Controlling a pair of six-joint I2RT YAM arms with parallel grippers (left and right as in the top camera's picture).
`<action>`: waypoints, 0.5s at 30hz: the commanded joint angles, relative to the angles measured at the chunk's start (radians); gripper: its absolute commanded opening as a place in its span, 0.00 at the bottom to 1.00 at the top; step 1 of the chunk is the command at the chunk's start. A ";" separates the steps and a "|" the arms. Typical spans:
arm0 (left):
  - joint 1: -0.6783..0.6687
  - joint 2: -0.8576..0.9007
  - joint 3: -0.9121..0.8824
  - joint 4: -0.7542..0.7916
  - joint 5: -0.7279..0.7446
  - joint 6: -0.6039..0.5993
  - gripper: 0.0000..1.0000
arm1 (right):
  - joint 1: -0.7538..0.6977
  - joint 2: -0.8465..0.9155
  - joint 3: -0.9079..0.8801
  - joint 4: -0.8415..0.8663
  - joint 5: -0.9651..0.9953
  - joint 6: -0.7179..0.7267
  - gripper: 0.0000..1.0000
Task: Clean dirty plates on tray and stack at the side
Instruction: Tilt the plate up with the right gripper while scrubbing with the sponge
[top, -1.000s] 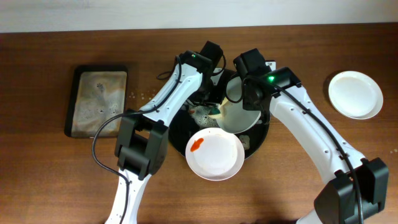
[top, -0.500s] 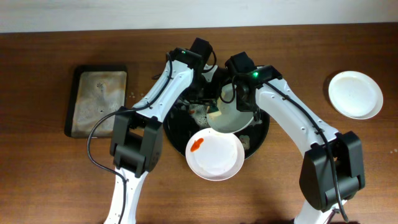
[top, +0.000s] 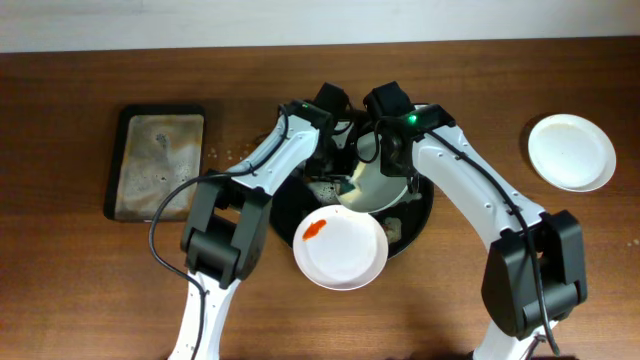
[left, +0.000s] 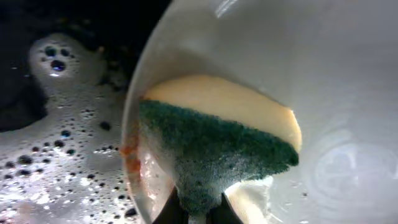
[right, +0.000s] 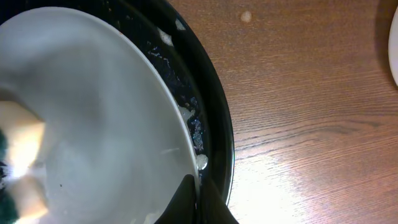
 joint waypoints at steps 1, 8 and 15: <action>-0.008 0.020 -0.042 -0.010 -0.138 -0.009 0.00 | -0.004 0.009 0.022 -0.007 0.002 0.019 0.04; 0.023 0.017 -0.039 -0.011 -0.172 -0.009 0.00 | -0.005 0.009 0.023 -0.015 0.003 0.019 0.04; 0.035 0.011 0.046 -0.023 -0.173 -0.009 0.00 | -0.005 0.009 0.023 -0.020 0.003 0.019 0.04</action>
